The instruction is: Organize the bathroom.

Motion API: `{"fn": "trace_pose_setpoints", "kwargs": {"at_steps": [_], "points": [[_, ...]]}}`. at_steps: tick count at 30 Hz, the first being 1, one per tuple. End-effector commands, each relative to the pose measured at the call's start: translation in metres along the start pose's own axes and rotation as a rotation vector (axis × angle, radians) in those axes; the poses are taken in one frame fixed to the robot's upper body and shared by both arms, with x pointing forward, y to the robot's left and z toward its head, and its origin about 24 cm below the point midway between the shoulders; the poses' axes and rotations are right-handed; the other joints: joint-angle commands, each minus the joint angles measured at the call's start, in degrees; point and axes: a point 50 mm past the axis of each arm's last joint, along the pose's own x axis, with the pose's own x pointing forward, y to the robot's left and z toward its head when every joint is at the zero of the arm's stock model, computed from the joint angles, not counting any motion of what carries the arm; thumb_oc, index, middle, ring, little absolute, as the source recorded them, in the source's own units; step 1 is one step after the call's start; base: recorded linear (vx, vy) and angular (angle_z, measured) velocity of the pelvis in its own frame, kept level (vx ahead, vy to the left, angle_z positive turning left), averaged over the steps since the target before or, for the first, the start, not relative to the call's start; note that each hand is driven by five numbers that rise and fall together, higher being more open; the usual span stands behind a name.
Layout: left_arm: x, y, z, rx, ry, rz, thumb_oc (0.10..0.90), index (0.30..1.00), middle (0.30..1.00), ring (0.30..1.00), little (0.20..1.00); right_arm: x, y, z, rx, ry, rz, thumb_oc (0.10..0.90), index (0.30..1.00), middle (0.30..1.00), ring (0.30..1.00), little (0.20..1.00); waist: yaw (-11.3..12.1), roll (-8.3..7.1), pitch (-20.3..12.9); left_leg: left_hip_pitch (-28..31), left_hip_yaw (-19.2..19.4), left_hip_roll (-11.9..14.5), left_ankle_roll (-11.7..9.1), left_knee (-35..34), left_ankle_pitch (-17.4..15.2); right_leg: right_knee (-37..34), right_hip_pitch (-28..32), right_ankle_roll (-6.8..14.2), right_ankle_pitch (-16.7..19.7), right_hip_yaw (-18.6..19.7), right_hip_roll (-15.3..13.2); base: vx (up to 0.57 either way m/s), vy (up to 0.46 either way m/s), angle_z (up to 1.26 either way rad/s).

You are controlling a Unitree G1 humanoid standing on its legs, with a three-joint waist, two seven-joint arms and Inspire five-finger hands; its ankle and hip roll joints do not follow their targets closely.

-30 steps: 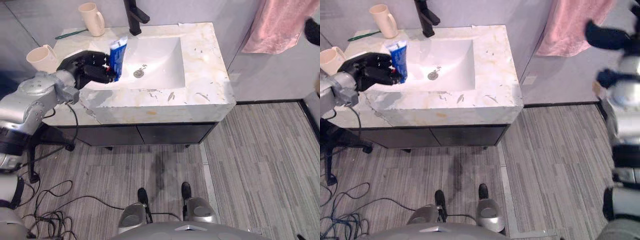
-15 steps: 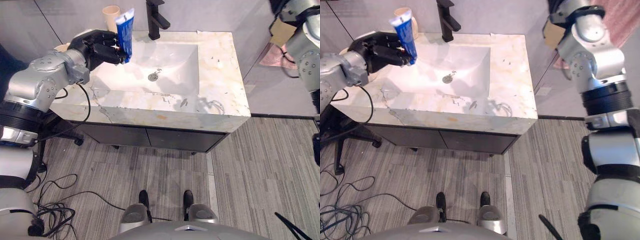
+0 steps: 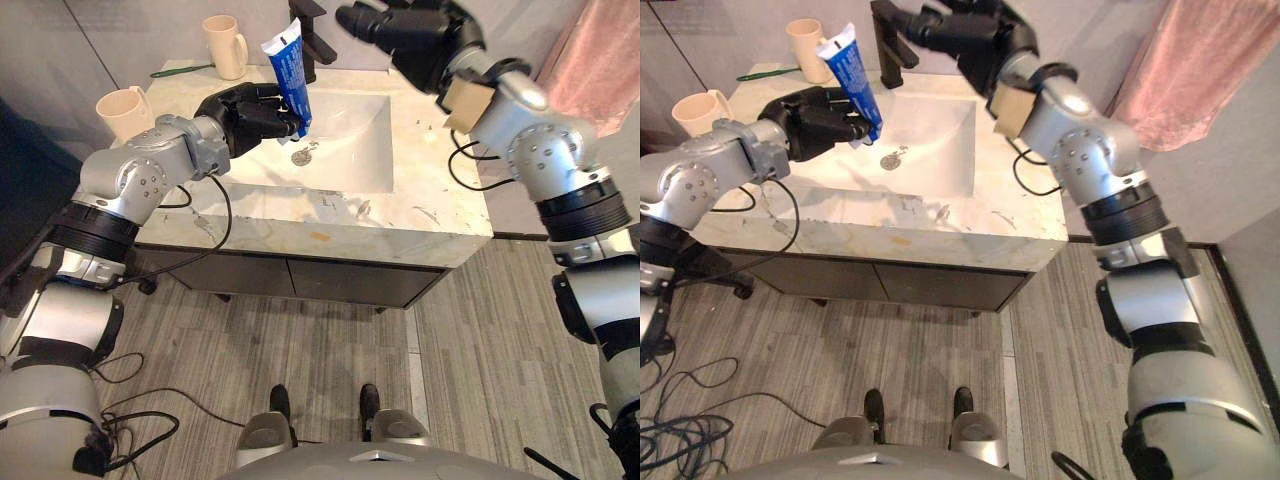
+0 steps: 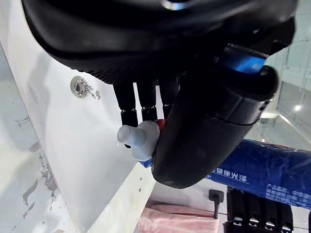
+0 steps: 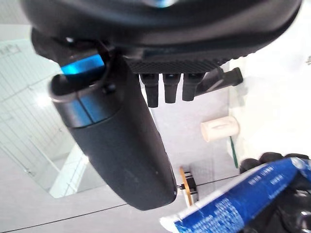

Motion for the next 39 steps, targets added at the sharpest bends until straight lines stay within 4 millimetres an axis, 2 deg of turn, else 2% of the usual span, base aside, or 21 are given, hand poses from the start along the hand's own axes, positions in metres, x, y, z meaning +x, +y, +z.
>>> {"fn": "trace_pose_setpoints", "kwargs": {"at_steps": [1, 2, 12, 18, 24, 32, 39], "points": [[0.001, -0.016, 0.067, -0.009, -0.265, -0.050, 0.400, 0.300, 0.300, 0.300, 0.300, -0.003, 0.007, 0.025, 0.005, -0.101, 0.072, 0.800, 0.900, 0.900, 0.900, 0.900, 0.86, 2.02, -9.90, 3.36, 2.75, 5.10, -0.98, 1.26, -5.55, 2.36, -1.79, 3.29, -7.02, 1.33, -0.79, 0.00, 0.000, 0.00], [0.002, -0.017, 0.066, -0.020, -0.270, -0.041, 0.400, 0.300, 0.300, 0.300, 0.300, -0.002, 0.010, 0.017, -0.048, -0.065, 0.110, 0.800, 0.900, 0.900, 0.900, 0.900, 0.69, 2.04, -10.05, 3.48, 2.79, 5.19, -0.95, 1.07, -5.38, 2.44, -1.89, 3.25, -7.06, 1.59, -0.64, 0.00, 0.000, 0.00], [-0.006, -0.002, 0.059, -0.030, -0.273, -0.003, 0.400, 0.300, 0.300, 0.300, 0.300, -0.012, 0.008, -0.012, -0.141, 0.073, 0.215, 0.800, 0.900, 0.900, 0.900, 0.900, 0.09, 2.05, -10.00, 3.62, 3.00, 5.55, -0.98, 1.11, -4.97, 2.34, -1.95, 2.92, -6.94, 2.15, -0.20, 0.00, 0.000, -0.01], [-0.010, 0.001, 0.058, -0.048, -0.279, -0.005, 0.400, 0.300, 0.300, 0.300, 0.300, -0.015, 0.007, -0.019, -0.177, 0.102, 0.231, 0.800, 0.900, 0.900, 0.900, 0.900, -0.04, 2.10, -9.82, 3.64, 3.05, 5.69, -0.99, 1.09, -4.75, 2.30, -1.91, 2.81, -6.86, 2.26, -0.20, 0.00, 0.000, -0.02], [-0.007, -0.006, 0.048, -0.130, -0.224, -0.057, 0.400, 0.300, 0.300, 0.300, 0.300, -0.015, 0.007, -0.016, -0.217, 0.071, 0.233, 0.800, 0.900, 0.900, 0.900, 0.900, -0.13, 2.20, -9.37, 3.60, 2.98, 5.62, -0.90, 1.25, -4.68, 2.54, -1.99, 2.80, -6.76, 2.47, -0.31, 0.00, 0.000, 0.00], [-0.001, -0.026, 0.009, -0.221, -0.067, -0.134, 0.400, 0.300, 0.300, 0.300, 0.300, -0.014, 0.016, -0.001, -0.256, -0.030, 0.215, 0.800, 0.900, 0.900, 0.900, 0.900, 0.18, 2.40, -8.96, 3.47, 2.25, 5.46, -0.66, 1.40, -4.64, 2.78, -2.01, 2.80, -6.66, 2.52, -0.25, 0.00, 0.000, 0.00], [-0.007, -0.023, 0.000, -0.217, -0.042, -0.110, 0.400, 0.300, 0.300, 0.300, 0.300, -0.015, 0.017, 0.005, -0.257, -0.046, 0.205, 0.800, 0.900, 0.900, 0.900, 0.900, 0.71, 2.53, -9.09, 3.40, 1.98, 5.50, -0.68, 1.77, -4.70, 2.89, -1.82, 2.70, -6.74, 2.32, -0.28, 0.00, 0.000, 0.00]]}}
